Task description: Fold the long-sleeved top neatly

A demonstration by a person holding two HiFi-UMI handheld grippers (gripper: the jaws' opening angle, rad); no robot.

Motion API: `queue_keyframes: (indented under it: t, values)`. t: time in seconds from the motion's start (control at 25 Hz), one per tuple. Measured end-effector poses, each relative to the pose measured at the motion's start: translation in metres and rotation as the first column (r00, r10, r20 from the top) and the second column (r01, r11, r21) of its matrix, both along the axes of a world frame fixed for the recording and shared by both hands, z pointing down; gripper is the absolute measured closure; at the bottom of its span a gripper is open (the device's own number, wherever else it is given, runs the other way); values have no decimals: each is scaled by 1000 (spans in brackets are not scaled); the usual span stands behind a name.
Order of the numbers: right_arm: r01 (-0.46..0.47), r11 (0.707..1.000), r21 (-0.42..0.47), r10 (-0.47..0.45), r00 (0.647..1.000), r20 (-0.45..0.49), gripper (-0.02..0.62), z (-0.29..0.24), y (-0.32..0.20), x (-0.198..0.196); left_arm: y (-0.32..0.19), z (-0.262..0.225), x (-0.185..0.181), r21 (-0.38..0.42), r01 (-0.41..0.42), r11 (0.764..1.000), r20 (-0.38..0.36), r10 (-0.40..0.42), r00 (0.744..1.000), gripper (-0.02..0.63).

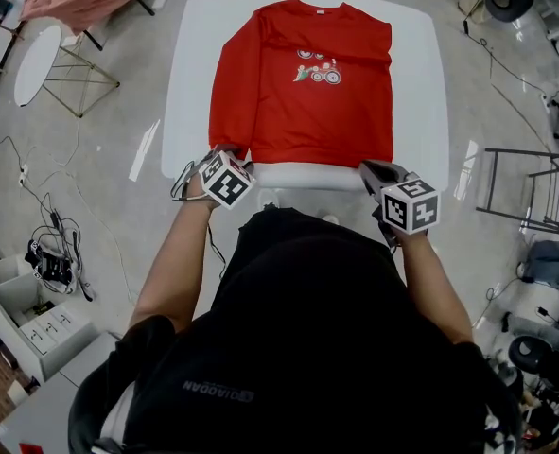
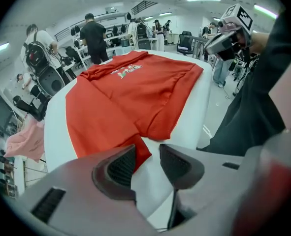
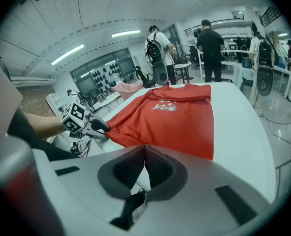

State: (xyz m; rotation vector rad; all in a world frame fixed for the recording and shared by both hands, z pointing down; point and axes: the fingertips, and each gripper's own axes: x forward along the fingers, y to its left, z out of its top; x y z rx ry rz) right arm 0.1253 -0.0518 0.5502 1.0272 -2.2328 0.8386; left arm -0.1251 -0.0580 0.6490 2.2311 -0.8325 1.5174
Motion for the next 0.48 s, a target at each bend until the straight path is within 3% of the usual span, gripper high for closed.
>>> queue_keyframes:
  t: [0.16, 0.24, 0.4, 0.48]
  values:
    - [-18, 1000, -5, 18, 1000, 5, 591, 0, -1, 1, -4, 0, -4, -51, -3, 999, -48, 1, 999, 456]
    - [-22, 1000, -5, 22, 1000, 7, 591, 1, -3, 0, -10, 0, -9, -36, -19, 999, -34, 17, 999, 561]
    - [-22, 1000, -6, 22, 1000, -2, 591, 4, -6, -3, -13, 3, -10, -43, -81, 996, -10, 81, 997, 566]
    - [-26, 1000, -6, 26, 1000, -6, 591, 3, -10, -4, -15, 0, -10, -35, -73, 997, -21, 72, 997, 568]
